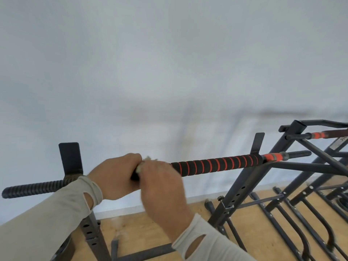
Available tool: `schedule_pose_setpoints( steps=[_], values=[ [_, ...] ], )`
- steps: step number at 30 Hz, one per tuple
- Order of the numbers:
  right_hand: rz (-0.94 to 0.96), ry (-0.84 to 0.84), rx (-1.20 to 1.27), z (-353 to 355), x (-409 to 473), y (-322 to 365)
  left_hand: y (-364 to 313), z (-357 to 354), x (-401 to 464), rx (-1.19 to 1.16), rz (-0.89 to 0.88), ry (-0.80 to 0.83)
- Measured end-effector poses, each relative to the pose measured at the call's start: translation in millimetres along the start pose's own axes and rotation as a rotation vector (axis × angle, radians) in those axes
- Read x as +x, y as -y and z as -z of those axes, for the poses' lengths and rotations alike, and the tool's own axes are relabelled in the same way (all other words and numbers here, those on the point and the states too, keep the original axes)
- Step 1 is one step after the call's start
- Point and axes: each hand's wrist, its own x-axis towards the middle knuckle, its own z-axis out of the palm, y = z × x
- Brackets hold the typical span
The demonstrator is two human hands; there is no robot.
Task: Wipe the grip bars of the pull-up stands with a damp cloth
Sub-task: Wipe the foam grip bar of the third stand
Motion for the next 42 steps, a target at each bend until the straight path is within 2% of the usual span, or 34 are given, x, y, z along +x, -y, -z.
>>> schedule_pose_setpoints(
  steps=[3,7,14,20,24,26,28,30,37,40,42],
  values=[
    [0.082,-0.097,0.059,-10.1,-4.0,3.5,-3.1,-2.0,-1.0,0.041,0.001,-0.063],
    [0.067,-0.102,-0.061,5.8,-10.6,-45.1,2.3,-3.0,-3.1,-0.034,0.008,-0.014],
    [-0.181,-0.028,-0.339,63.1,-9.2,-140.8,6.9,-6.6,-6.3,-0.045,0.03,-0.002],
    [-0.695,0.118,-0.477,119.2,-9.0,-222.3,12.3,-6.1,-3.5,-0.145,0.042,0.025],
    [-0.767,0.136,-0.533,131.5,-8.1,-242.3,5.6,2.1,-8.1,-0.052,-0.008,0.014],
    [-0.782,0.118,-0.471,123.5,-7.9,-236.2,2.4,4.0,-10.2,0.033,-0.039,-0.006],
    [-0.739,0.059,-0.393,110.1,-9.7,-221.5,3.0,2.0,-10.0,-0.024,-0.054,0.001],
    [-0.609,0.048,-0.37,96.2,-9.8,-197.7,6.0,-1.2,-9.5,-0.119,-0.053,0.0],
    [-0.248,0.042,-0.133,36.7,-0.3,-67.7,8.9,-10.0,-11.3,-0.158,-0.059,-0.081],
    [-0.068,0.011,-0.028,8.2,-1.4,-7.3,6.8,-13.9,-13.7,-0.154,-0.091,-0.162],
    [0.03,-0.032,0.067,-3.7,-6.4,8.8,6.8,-15.6,-14.7,-0.15,-0.118,-0.218]
  ],
)
